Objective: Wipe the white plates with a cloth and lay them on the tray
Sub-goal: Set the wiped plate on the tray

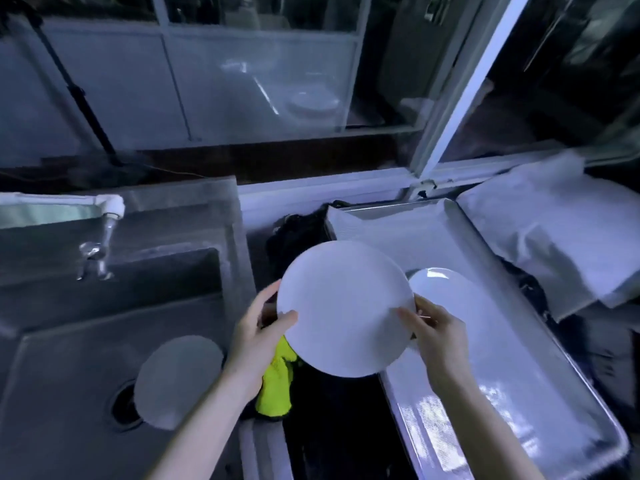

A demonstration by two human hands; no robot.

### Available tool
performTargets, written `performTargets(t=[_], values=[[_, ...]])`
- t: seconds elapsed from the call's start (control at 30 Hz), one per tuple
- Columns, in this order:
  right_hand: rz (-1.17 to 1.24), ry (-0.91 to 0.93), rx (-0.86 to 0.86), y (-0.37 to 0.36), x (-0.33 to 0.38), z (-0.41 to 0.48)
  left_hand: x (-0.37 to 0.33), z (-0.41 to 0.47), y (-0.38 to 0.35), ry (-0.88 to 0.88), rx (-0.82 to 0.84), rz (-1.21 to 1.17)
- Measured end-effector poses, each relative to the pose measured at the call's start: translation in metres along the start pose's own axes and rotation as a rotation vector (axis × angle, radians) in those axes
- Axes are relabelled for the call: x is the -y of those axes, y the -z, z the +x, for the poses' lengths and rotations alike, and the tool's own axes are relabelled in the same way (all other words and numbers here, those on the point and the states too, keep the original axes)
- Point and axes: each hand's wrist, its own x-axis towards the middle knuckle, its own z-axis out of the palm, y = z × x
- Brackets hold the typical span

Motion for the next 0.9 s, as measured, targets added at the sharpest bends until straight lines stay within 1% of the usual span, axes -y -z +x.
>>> performTargets(t=[0.17, 0.3, 0.43, 0.6, 0.73, 0.9], values=[[0.052, -0.075, -0.083, 0.067, -0.045, 0.042, 0.024, 0.022, -0.080, 0.059, 0.132, 0.155], [-0.034, -0.099, -0.115, 0.105, -0.084, 0.075, 0.034, 0.040, -0.140, 0.074, 0.206, 0.200], [-0.087, -0.114, -0.184, 0.125, -0.106, 0.100, 0.047, 0.058, -0.183, 0.115, 0.250, 0.278], [-0.119, -0.165, -0.259, 0.134, -0.125, 0.122, 0.065, 0.076, -0.208, 0.176, 0.316, 0.411], [-0.015, -0.251, -0.347, 0.139, -0.143, 0.133, 0.073, 0.086, -0.218, 0.210, 0.367, 0.483], [-0.007, -0.257, -0.357, 0.138, -0.159, 0.143, 0.078, 0.091, -0.221, 0.216, 0.382, 0.515]])
